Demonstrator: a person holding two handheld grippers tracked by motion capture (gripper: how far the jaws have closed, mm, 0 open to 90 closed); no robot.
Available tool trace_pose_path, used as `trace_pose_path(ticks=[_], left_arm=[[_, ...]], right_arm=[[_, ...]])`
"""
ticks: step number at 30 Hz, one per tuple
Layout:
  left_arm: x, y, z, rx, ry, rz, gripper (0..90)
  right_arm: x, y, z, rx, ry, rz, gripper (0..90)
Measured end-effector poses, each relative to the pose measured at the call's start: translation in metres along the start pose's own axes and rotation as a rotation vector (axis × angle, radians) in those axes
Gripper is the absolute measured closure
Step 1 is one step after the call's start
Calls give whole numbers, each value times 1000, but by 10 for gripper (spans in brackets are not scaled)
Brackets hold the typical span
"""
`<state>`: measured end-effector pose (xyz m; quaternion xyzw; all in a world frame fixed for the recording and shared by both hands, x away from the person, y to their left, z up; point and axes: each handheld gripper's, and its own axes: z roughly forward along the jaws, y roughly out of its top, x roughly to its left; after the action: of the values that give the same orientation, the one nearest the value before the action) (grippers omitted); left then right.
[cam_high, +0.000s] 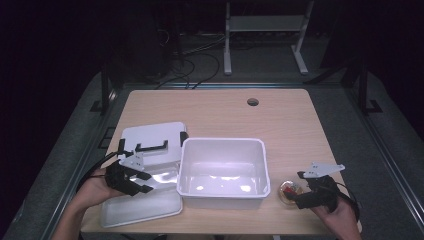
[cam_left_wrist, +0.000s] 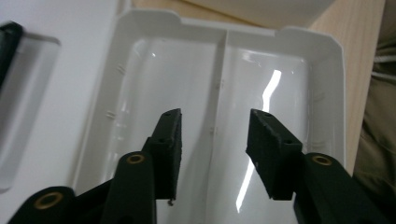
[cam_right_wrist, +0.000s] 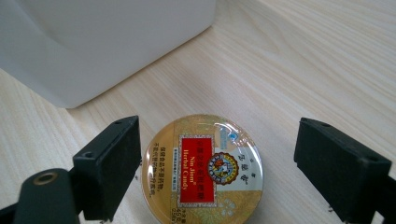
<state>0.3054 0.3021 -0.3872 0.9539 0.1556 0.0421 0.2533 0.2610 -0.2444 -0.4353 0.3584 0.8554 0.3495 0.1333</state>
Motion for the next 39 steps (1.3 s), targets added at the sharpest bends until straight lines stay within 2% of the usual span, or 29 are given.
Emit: trace_pose_path(ticks=[3, 5, 7, 9, 11, 14, 15, 16, 18, 21, 22, 26, 30, 36, 39], left_arm=[[-6, 1, -5, -32, 51, -23, 460], [-8, 2, -7, -46, 60, -32, 411], [-15, 3, -9, -86, 78, -48, 397], [-23, 3, -11, -112, 118, -75, 332], [-26, 1, -10, -142, 129, -109, 275], [-30, -5, -10, -211, 123, -159, 238], [-30, -5, -10, -211, 123, -159, 222], [-30, -7, -11, -215, 123, -183, 190], [-31, -9, -14, -241, 136, -209, 188], [-33, -9, -14, -250, 141, -201, 188], [-34, -8, -12, -227, 152, -191, 188], [-36, -6, -10, -224, 160, -185, 178], [-35, -7, -6, -229, 161, -195, 111], [-35, -9, 2, -199, 170, -199, 100], [-36, -11, 7, -182, 173, -202, 96]], right_arm=[[-1, 2, -3, 4, 1, -4, 143], [-2, 2, -4, 9, 2, -3, 143], [-4, 2, -7, 24, 6, 0, 143], [-7, 1, -9, 38, 12, 13, 143], [-9, 1, -12, 52, 13, 15, 143], [-9, 2, -17, 66, 12, 9, 144], [-9, 2, -17, 66, 12, 9, 144], [-7, 4, -20, 79, 10, -14, 144], [-7, 5, -23, 85, 6, -17, 144], [-8, 5, -25, 95, 11, -18, 144], [-8, 5, -25, 99, 13, -19, 145], [-9, 4, -24, 111, 48, 3, 145], [-8, 6, -22, 139, 40, -26, 146], [-10, 7, -14, 177, 51, -25, 145], [-8, 7, -11, 195, 52, -43, 145]])
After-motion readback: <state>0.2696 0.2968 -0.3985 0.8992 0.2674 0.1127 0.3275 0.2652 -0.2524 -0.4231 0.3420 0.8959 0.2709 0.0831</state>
